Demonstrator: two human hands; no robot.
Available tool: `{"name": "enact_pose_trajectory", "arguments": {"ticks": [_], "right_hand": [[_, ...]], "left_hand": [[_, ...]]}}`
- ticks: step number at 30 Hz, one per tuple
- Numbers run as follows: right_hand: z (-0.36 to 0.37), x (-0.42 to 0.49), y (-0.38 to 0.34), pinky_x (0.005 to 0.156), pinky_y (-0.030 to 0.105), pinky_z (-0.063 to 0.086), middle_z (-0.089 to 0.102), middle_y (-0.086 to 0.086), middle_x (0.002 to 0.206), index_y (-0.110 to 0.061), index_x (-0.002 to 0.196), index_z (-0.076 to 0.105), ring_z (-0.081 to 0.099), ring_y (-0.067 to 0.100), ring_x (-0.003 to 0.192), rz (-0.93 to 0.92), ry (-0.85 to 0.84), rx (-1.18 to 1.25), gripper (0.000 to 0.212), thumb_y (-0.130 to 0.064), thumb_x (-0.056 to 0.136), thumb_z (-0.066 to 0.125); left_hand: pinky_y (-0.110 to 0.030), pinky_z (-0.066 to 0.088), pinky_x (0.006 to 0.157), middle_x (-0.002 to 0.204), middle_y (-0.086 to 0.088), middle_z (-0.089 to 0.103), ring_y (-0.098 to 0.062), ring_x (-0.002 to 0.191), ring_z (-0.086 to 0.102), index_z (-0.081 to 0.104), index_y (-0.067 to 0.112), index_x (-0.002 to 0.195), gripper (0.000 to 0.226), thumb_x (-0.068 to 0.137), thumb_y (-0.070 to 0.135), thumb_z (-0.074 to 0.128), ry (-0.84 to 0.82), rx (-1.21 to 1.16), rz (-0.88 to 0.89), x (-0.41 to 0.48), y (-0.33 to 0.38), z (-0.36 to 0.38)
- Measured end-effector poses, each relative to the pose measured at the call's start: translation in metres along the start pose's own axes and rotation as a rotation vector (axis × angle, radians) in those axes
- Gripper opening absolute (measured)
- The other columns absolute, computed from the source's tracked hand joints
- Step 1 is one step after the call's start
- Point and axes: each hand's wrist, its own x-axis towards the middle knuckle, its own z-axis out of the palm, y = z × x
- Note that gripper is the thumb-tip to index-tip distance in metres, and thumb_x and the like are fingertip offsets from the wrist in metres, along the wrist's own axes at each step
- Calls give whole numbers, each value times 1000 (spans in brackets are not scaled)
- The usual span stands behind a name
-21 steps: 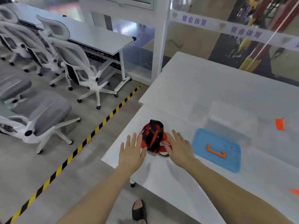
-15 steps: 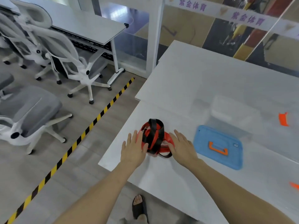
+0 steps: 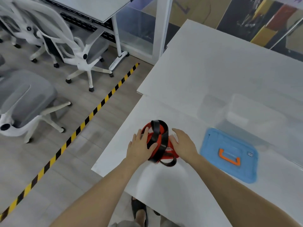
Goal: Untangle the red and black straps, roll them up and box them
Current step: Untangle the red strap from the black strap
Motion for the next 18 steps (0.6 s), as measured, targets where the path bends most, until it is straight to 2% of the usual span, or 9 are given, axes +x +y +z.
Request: {"name": "enact_pose_trajectory", "arguments": {"ticks": [3, 5, 7, 8, 10, 12, 14, 16, 18], "right_hand": [[6, 11, 6, 125, 44, 33, 43, 1, 165, -23, 159, 39, 40, 24, 152, 80, -9, 112, 55, -46, 109, 41], [10, 14, 10, 121, 46, 40, 53, 4, 157, -23, 153, 46, 52, 26, 142, 131, -76, 159, 49, -43, 109, 41], [14, 12, 13, 106, 41, 53, 69, 3, 135, -24, 138, 59, 66, 24, 117, 139, -146, 181, 36, -35, 108, 43], [15, 10, 16, 96, 35, 55, 72, 2, 125, -23, 131, 63, 68, 21, 107, 138, -147, 201, 31, -30, 107, 45], [14, 6, 20, 81, 23, 52, 73, -2, 111, -20, 123, 69, 69, 19, 99, 146, -94, 249, 27, -22, 106, 48], [10, 0, 21, 73, 15, 48, 74, -3, 105, -18, 119, 72, 69, 16, 94, 147, -49, 286, 27, -17, 104, 50], [6, -9, 20, 72, 13, 47, 76, -3, 103, -19, 115, 74, 70, 13, 93, 131, -29, 331, 27, -13, 103, 51], [3, -20, 19, 74, 14, 48, 76, -4, 102, -20, 113, 75, 70, 9, 94, 99, 4, 362, 27, -11, 103, 51], [0, -30, 16, 77, 14, 48, 76, -5, 103, -22, 111, 74, 69, 8, 96, 79, 45, 405, 27, -10, 103, 51]], "left_hand": [[-44, 50, 106, 166, -1, 31, -27, 142, 49, 13, 32, 163, 83, 97, 59, 54, -4, -169, 4, 0, -3, 1], [-43, 50, 107, 164, 1, 37, -25, 141, 50, 17, 32, 162, 82, 95, 57, 58, 31, -216, 3, 0, -4, 2], [-43, 49, 109, 163, 0, 38, -25, 141, 50, 19, 30, 162, 81, 96, 56, 59, 42, -251, 3, -2, -3, 3], [-43, 48, 110, 163, -1, 38, -26, 142, 48, 20, 29, 162, 80, 96, 58, 56, 51, -252, 12, -3, -2, 4], [-46, 47, 111, 165, -3, 34, -29, 146, 42, 20, 28, 162, 82, 96, 67, 49, 109, -171, 12, -7, 5, 3], [-52, 47, 111, 168, -5, 27, -29, 150, 36, 17, 32, 161, 97, 85, 84, 48, 153, -81, 2, -12, 17, 0], [-55, 52, 104, 169, -4, 20, -28, 148, 36, 9, 36, 161, 121, 65, 94, 55, 111, -48, 12, -15, 27, 0], [-54, 55, 100, 167, -3, 19, -31, 147, 36, 1, 38, 161, 131, 59, 85, 69, 71, -47, 14, -18, 28, 4], [-50, 59, 91, 159, -4, 29, -30, 140, 44, 0, 44, 160, 125, 66, 65, 79, 74, -119, 0, -20, 24, 4]]}}
